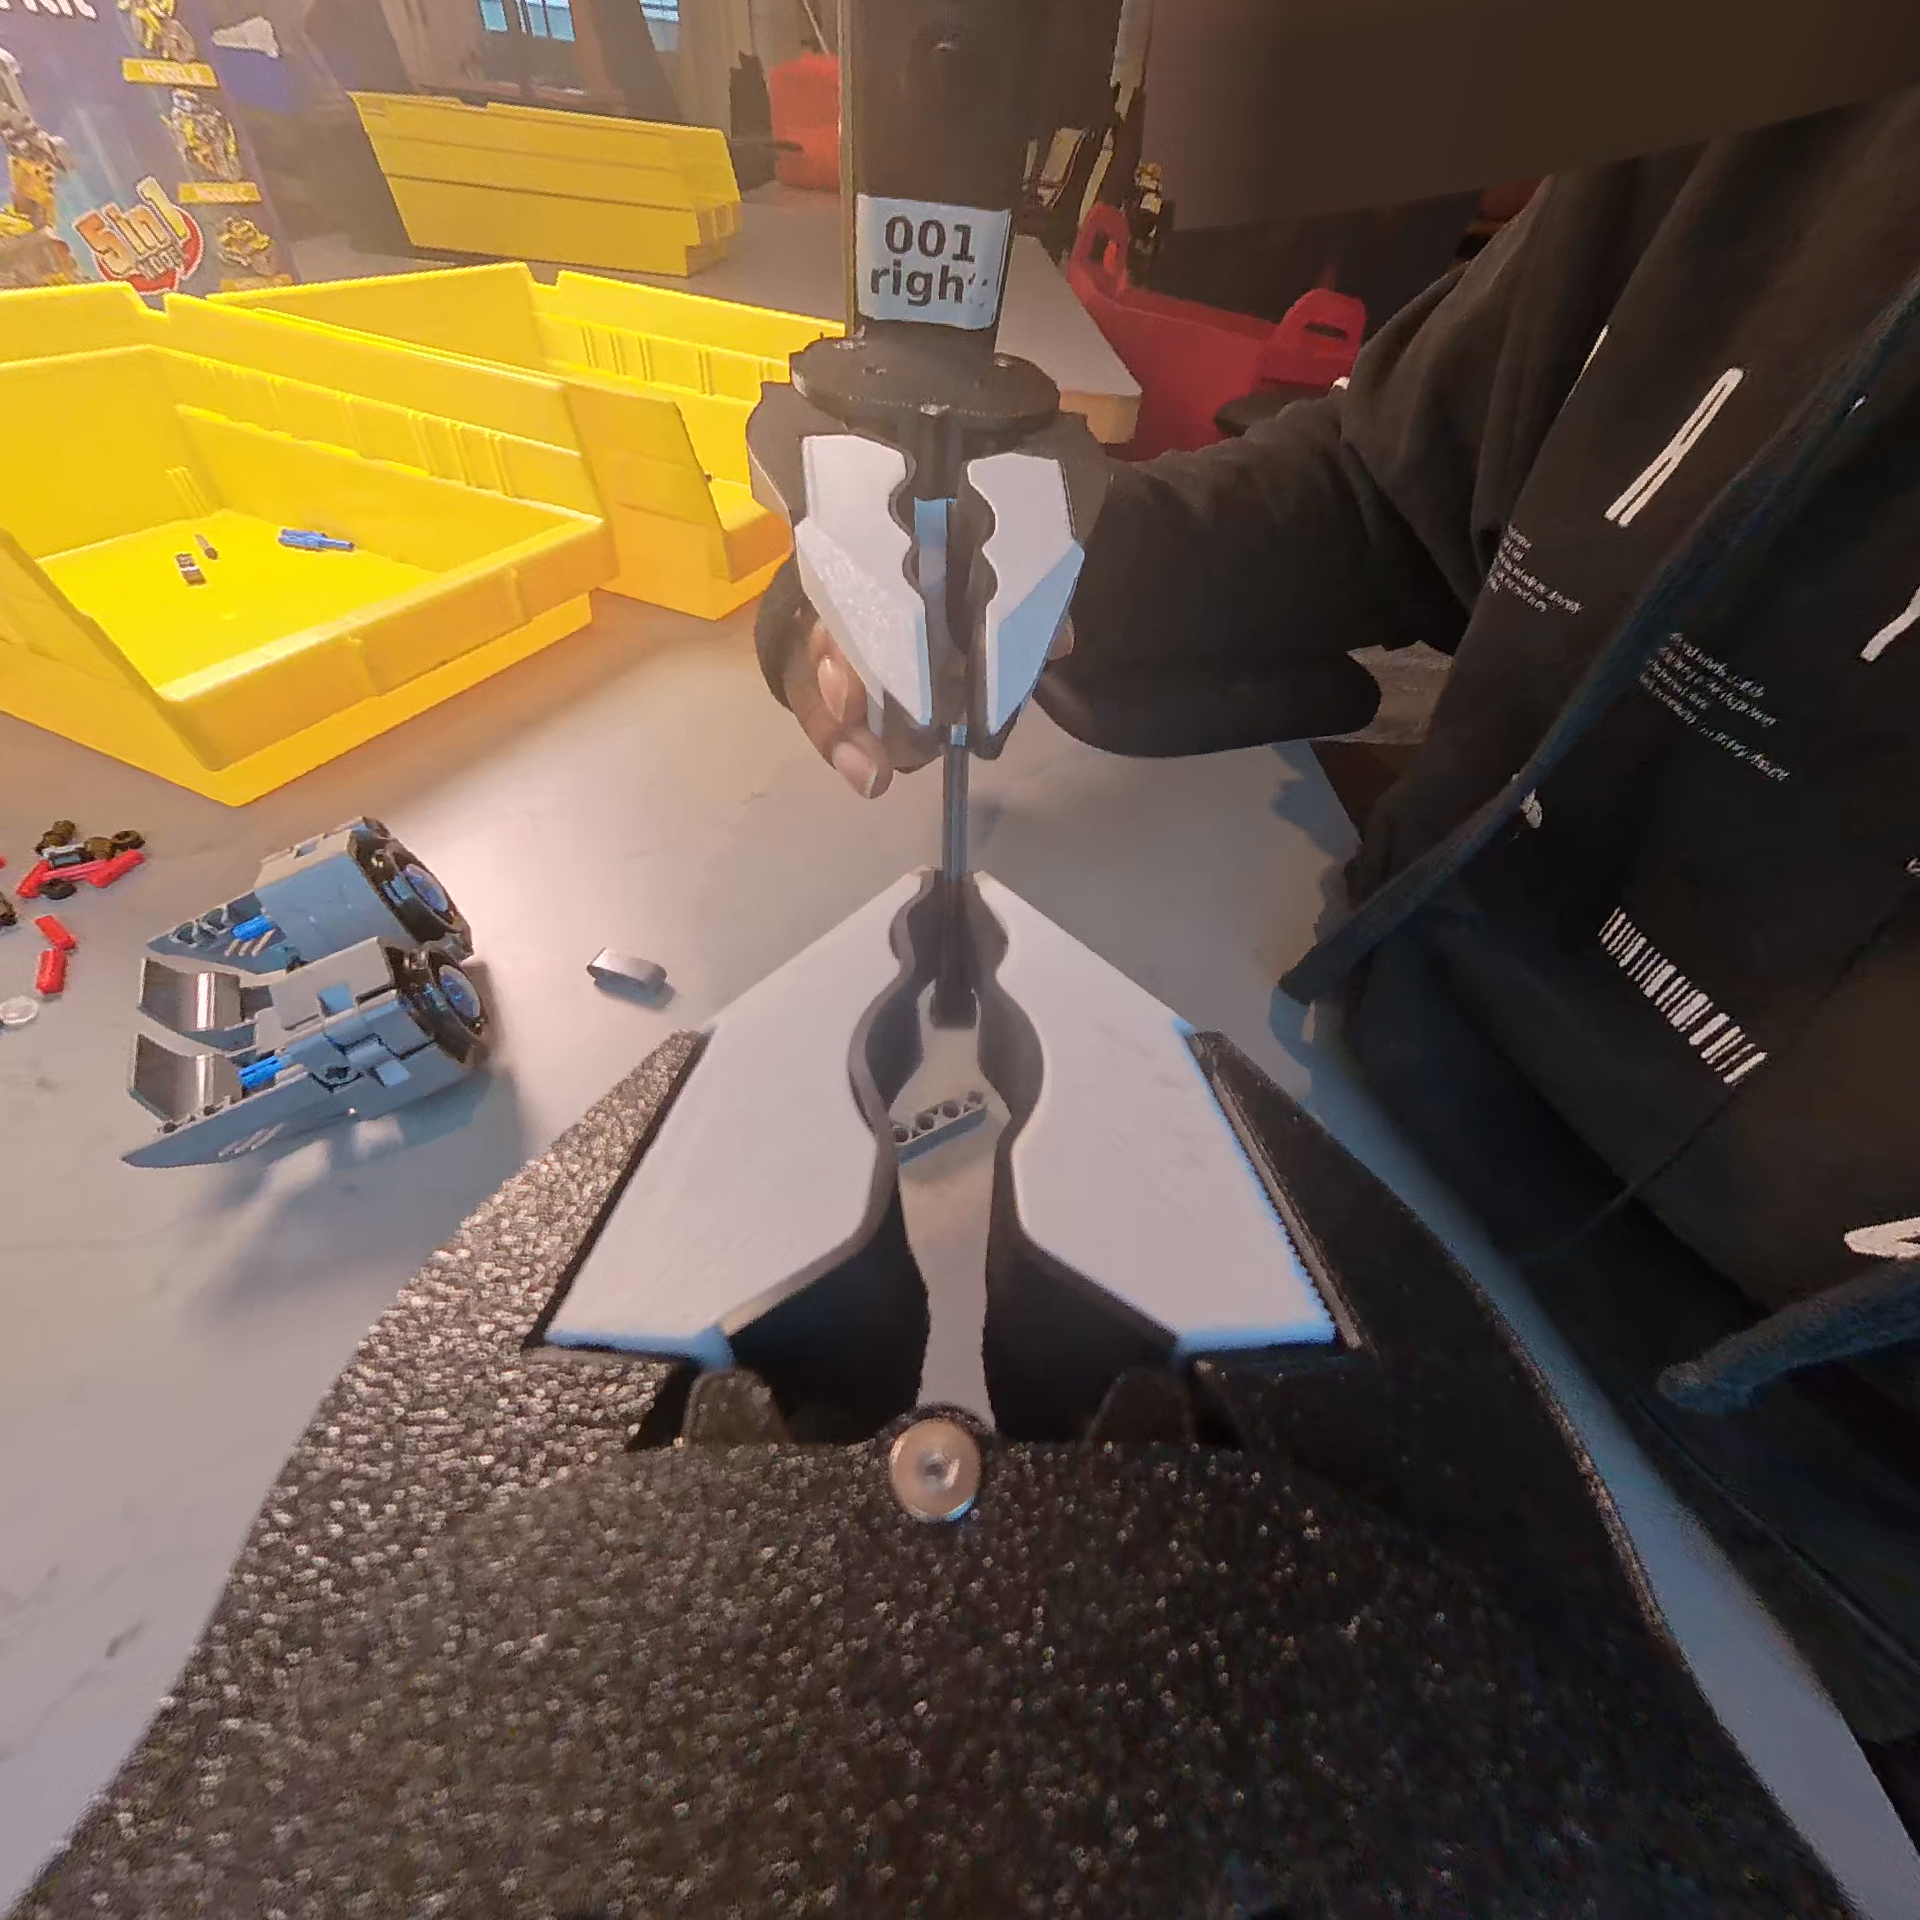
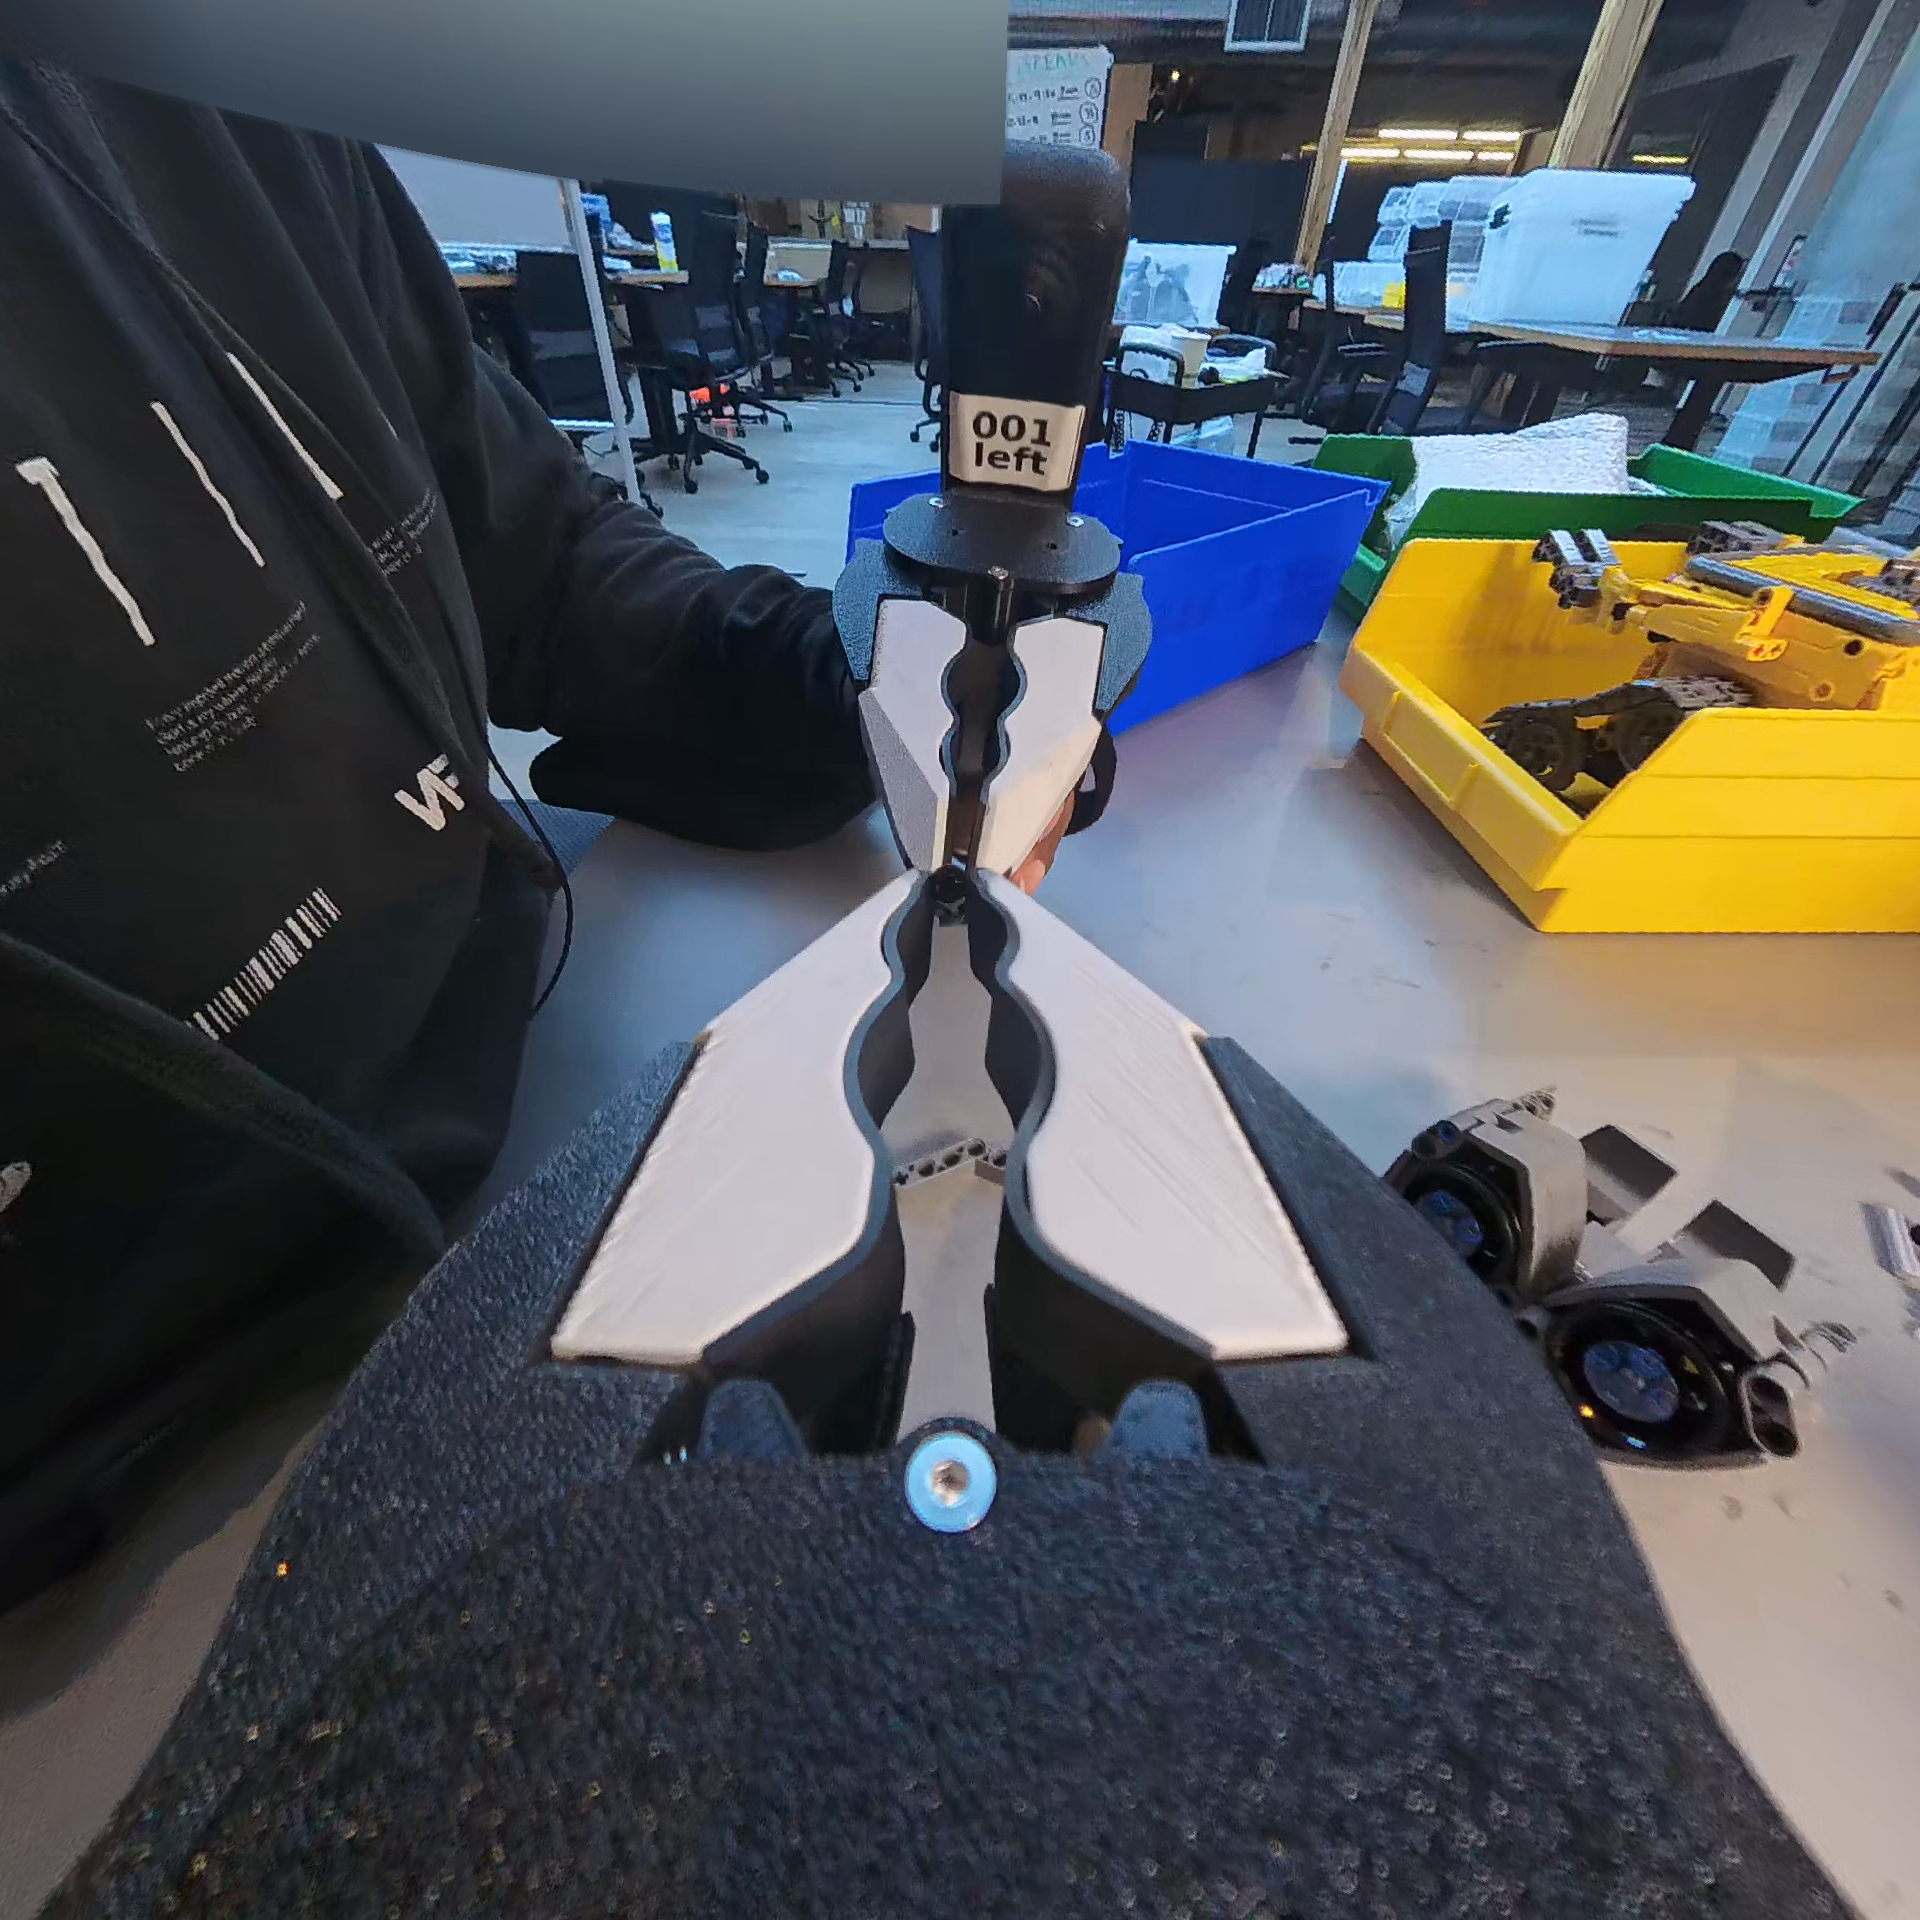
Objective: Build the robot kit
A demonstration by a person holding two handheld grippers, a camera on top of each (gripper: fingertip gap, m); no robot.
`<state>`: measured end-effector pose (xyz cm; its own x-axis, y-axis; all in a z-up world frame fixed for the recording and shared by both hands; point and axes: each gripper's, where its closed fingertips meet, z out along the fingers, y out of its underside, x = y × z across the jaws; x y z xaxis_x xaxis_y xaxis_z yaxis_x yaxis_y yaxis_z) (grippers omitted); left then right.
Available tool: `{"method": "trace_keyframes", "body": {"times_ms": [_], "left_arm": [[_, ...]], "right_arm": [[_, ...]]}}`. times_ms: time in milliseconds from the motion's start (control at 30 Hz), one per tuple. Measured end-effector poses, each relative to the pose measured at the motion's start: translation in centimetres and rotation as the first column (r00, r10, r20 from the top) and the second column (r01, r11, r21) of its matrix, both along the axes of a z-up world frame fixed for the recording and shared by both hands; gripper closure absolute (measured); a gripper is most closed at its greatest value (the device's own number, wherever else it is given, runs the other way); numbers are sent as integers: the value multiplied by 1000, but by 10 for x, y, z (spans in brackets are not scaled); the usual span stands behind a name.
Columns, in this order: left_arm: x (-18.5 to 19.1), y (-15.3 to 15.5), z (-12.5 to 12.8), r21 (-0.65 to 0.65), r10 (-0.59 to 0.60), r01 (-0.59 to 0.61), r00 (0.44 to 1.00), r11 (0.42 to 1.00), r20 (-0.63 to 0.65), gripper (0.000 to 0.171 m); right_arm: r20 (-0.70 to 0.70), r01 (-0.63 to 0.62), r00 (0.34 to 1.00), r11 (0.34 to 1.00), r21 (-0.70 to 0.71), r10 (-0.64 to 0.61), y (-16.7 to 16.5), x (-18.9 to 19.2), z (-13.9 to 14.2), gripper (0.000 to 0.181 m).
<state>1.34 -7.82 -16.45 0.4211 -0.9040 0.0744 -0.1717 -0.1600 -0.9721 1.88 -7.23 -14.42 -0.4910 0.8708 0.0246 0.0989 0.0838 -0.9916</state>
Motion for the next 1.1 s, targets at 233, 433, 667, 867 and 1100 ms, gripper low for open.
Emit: {"method": "trace_keyframes", "body": {"times_ms": [233, 433, 667, 867, 1100], "left_arm": [[6, 0, -4, 11, -5, 5, 1000, 1000, -24, 171], [3, 4, -7, -27, -7, 7, 1000, 1000, -22, 170], [-10, 10, 7, -60, 34, -28, 995, 998, 98, 144], [-7, 10, 8, -92, 36, -24, 990, 995, 135, 147], [-5, 7, 15, -50, 30, -23, 990, 998, 137, 164]], "right_arm": [[76, -5, 997, 998, 68, 0, -4, 0, -18, 176], [66, 11, 998, 999, 46, -14, 0, -4, -18, 176], [13, 33, 999, 998, -55, -32, 14, -3, -3, 176], [-48, 38, 998, 992, -124, -44, 17, -1, 10, 176], [-65, 21, 997, 990, -136, -30, 12, -1, 12, 176]]}}
